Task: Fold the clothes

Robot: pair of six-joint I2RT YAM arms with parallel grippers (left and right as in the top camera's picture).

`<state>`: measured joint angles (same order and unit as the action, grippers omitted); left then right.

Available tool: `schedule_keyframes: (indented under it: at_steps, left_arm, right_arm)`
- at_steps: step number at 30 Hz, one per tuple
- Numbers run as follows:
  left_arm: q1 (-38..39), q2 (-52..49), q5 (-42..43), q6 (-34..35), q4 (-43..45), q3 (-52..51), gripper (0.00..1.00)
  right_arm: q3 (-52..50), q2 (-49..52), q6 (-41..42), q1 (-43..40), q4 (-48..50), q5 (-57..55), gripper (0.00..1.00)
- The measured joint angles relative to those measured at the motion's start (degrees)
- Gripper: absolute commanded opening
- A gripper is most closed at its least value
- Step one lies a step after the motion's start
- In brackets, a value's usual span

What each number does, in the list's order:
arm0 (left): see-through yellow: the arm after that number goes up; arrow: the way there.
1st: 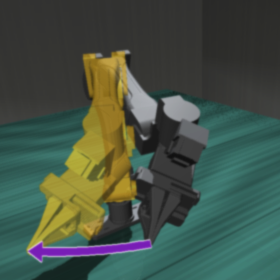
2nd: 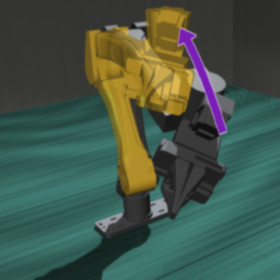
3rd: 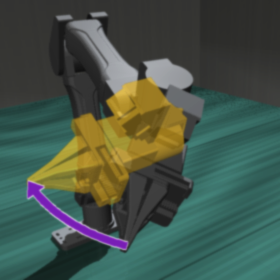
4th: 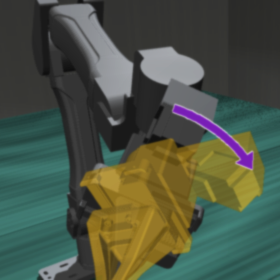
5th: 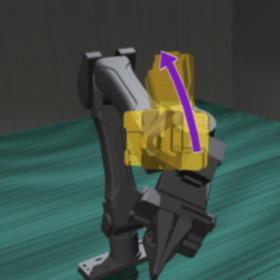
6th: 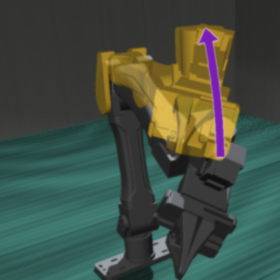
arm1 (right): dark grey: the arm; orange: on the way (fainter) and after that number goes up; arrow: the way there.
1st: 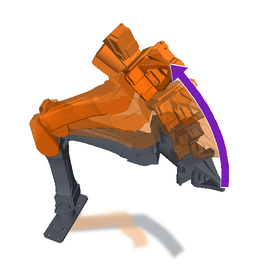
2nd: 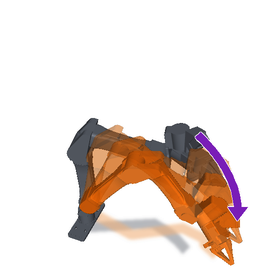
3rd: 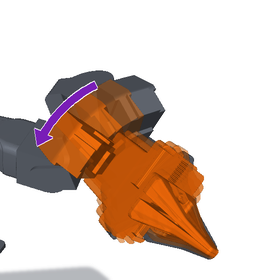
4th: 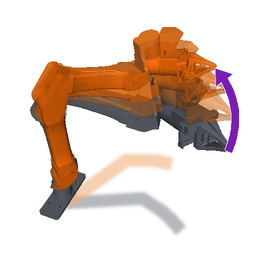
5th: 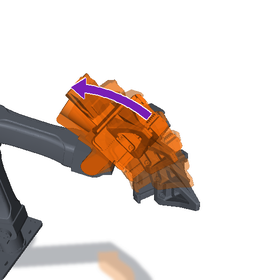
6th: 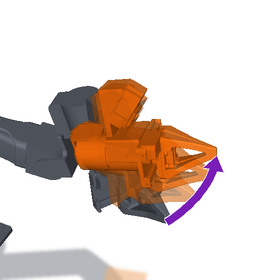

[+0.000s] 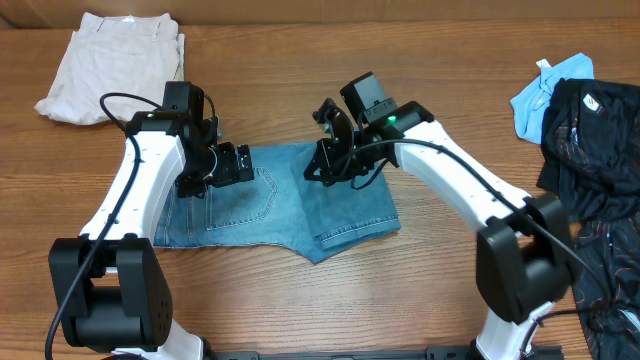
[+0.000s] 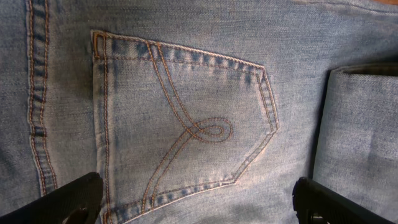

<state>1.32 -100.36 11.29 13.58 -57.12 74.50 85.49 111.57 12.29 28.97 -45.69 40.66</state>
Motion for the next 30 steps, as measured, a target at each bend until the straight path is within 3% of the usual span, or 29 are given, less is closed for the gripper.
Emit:
schedule_keyframes:
  at_steps: [14, 23, 30]
  left_arm:
    - [0.0, 0.0, 0.0, 0.0, -0.3, 0.0, 1.0]
    - [0.0, 0.0, 0.0, 0.0, -0.5, 0.0, 1.0]
    - [0.0, 0.0, 0.0, 0.0, -0.5, 0.0, 1.0]
  right_arm:
    - [0.0, 14.7, -2.1, -2.8, 11.0, 8.6, 0.1]
    - [0.0, 17.2, -2.1, -13.5, 8.1, 7.6, 0.06]
    - [0.0, 17.3, -2.1, -14.7, 7.6, 8.7, 0.04]
